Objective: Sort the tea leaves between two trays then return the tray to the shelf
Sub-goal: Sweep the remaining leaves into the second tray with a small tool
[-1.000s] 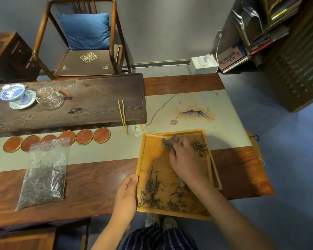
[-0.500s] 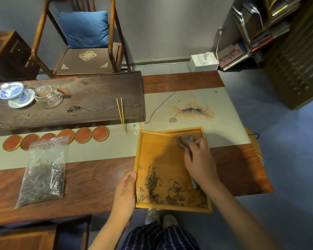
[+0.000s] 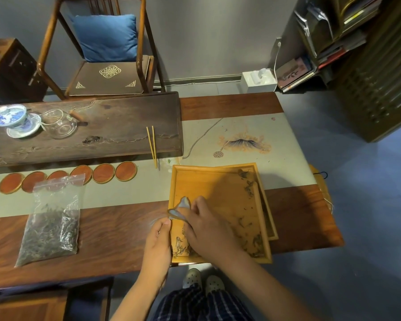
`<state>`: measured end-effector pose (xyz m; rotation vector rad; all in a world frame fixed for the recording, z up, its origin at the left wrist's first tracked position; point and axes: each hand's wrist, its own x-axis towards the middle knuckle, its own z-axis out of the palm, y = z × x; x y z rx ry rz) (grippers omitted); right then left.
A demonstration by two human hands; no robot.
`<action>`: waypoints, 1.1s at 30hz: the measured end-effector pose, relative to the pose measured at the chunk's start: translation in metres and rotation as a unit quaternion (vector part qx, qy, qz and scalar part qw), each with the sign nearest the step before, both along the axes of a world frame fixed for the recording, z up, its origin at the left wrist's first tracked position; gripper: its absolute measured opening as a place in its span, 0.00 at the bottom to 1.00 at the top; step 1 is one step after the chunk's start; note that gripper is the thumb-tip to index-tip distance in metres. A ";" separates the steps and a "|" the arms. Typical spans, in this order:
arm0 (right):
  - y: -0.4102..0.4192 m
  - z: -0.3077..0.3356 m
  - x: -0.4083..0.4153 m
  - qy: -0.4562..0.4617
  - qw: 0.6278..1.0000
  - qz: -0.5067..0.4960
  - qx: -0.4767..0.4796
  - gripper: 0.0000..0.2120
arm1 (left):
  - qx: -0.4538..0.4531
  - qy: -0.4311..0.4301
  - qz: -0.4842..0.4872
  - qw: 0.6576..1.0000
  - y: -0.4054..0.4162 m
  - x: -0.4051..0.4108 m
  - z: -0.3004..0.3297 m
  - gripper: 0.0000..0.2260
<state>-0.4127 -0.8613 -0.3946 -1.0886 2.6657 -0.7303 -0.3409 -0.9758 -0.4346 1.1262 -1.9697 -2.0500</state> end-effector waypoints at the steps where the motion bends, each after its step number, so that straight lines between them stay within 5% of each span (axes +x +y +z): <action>1: 0.001 -0.002 -0.001 -0.001 1.000 0.000 0.004 0.13 | 0.003 0.000 0.001 1.000 0.000 0.000 0.000 0.13; 21: 0.037 -0.024 -0.047 0.021 0.995 -0.084 0.052 0.15 | 0.005 -0.031 -0.005 0.999 -0.007 0.016 -0.004 0.14; 28: 0.013 -0.007 -0.013 0.034 0.992 0.116 0.020 0.12 | 0.020 -0.016 0.013 1.000 -0.010 0.011 -0.008 0.15; 33: 0.002 -0.014 -0.005 0.032 0.988 0.142 0.042 0.07 | 0.048 -0.008 0.016 0.999 -0.011 0.009 -0.006 0.15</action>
